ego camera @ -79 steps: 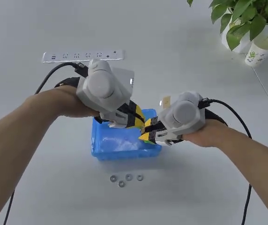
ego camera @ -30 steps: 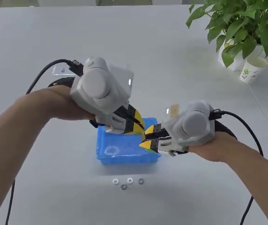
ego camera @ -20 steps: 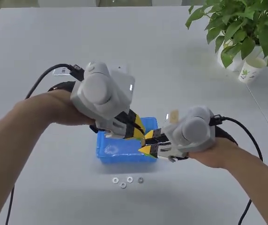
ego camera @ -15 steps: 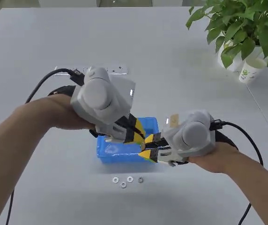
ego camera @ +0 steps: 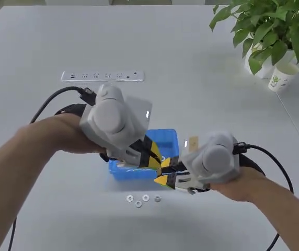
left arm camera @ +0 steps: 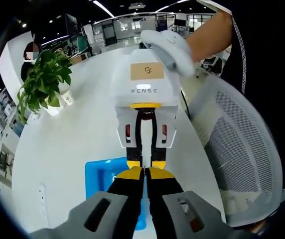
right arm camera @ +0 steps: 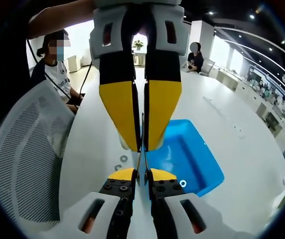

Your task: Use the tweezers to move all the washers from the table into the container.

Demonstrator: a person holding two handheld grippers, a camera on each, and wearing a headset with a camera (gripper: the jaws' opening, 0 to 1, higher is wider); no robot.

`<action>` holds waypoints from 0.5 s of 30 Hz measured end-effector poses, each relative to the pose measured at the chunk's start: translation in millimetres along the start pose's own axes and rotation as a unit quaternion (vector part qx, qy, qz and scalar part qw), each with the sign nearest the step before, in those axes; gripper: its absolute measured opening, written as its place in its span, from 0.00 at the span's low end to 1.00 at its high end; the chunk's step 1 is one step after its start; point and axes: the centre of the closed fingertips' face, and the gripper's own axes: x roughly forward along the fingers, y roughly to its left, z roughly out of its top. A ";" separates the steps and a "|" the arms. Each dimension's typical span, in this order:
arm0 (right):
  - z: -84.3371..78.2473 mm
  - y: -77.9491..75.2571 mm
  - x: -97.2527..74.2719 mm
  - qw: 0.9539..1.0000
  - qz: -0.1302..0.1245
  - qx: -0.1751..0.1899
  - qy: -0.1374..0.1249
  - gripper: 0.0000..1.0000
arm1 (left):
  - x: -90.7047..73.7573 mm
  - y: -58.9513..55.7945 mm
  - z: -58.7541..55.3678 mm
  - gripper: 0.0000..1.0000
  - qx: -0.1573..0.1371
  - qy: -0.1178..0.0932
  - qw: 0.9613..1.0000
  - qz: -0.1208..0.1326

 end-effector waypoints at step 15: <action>-12.1 13.5 11.9 1.000 0.010 0.002 0.008 0.12 | 12.9 -12.0 -10.6 0.06 -0.010 0.006 1.000 -0.017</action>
